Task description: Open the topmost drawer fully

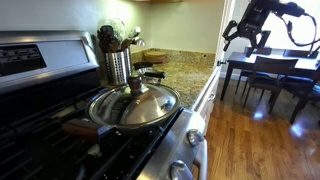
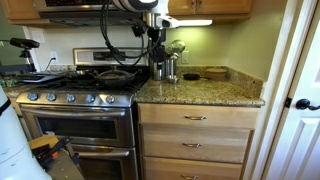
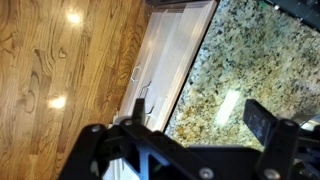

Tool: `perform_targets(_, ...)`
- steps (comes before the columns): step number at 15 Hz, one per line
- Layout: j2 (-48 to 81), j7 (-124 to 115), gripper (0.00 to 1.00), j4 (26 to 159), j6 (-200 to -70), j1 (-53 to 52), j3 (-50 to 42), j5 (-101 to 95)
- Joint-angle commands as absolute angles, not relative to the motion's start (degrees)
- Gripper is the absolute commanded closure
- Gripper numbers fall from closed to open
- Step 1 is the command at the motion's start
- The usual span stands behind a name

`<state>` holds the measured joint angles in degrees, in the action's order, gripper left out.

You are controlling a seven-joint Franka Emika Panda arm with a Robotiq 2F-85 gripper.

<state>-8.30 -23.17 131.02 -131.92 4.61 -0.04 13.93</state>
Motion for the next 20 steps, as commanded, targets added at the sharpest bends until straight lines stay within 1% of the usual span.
perform_targets(1,-0.6,-24.6,0.0,126.1,-134.1,5.5,-2.4,14.3)
perform_targets(6,10.2,-25.0,0.0,119.5,-137.8,5.5,-5.0,14.6)
perform_targets(11,18.9,-23.8,0.0,112.5,-137.8,5.9,-6.1,16.3)
perform_targets(17,23.3,-23.4,0.0,108.5,-137.6,6.4,-8.1,15.0)
perform_targets(19,23.3,-24.4,0.0,108.3,-136.9,5.8,-9.3,13.1)
perform_targets(20,23.3,-23.6,0.0,109.0,-137.7,5.9,-8.5,14.5)
